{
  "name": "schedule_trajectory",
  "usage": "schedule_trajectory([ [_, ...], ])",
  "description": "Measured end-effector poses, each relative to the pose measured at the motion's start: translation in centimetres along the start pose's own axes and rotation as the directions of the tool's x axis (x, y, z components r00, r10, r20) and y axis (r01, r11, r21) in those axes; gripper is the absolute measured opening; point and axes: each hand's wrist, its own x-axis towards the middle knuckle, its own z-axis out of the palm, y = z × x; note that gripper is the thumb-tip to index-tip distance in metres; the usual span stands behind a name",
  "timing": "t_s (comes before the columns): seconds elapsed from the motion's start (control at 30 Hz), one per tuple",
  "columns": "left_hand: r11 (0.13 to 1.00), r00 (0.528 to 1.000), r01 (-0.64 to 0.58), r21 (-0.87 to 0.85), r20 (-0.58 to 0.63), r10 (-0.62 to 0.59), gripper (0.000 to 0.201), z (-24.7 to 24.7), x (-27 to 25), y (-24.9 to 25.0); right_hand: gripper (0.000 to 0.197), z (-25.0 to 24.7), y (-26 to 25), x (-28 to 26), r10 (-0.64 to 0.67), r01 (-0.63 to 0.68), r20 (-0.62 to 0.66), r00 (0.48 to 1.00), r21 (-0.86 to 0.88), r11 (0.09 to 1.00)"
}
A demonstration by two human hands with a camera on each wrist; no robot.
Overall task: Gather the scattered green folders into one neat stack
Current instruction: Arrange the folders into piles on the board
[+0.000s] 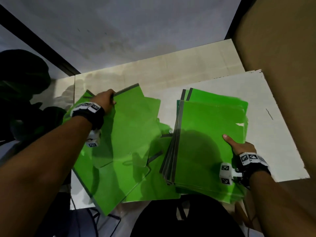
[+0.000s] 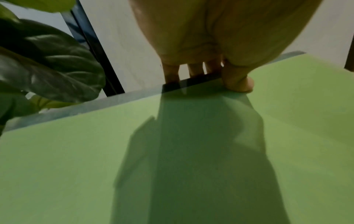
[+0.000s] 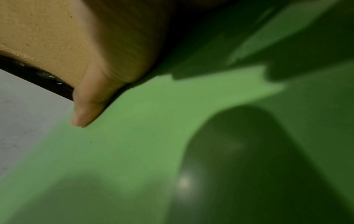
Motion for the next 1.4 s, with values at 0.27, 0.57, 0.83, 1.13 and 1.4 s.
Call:
schedule_trajectory([
  [0.27,0.938,0.95,-0.197,0.285,0.29,0.111,0.107,5.9,2.8,-0.6,0.068,0.6,0.5,1.2,-0.012,0.012,-0.038,0.999,-0.011,1.0],
  [0.57,0.916,0.968,-0.215,0.338,0.196,0.155,0.117,6.5,4.8,-1.5,0.074,1.1,0.4,1.4,0.016,-0.02,-0.083,0.996,-0.044,0.999],
  [0.83,0.891,0.932,-0.267,0.368,0.334,0.141,0.05,1.0,5.4,0.0,0.076,1.0,0.1,0.9,0.038,-0.04,-0.064,0.997,-0.035,0.999],
  [1.13,0.906,0.939,-0.331,-0.265,0.007,0.345,0.024,-14.4,1.1,0.8,0.105,0.0,-0.4,-0.7,0.031,-0.031,0.05,0.998,-0.004,1.0],
  [1.4,0.443,0.876,-0.416,-0.794,-0.22,0.429,0.051,-11.6,-4.5,9.9,0.117,-1.4,-0.3,-1.1,0.017,-0.014,0.184,0.983,-0.02,1.0],
])
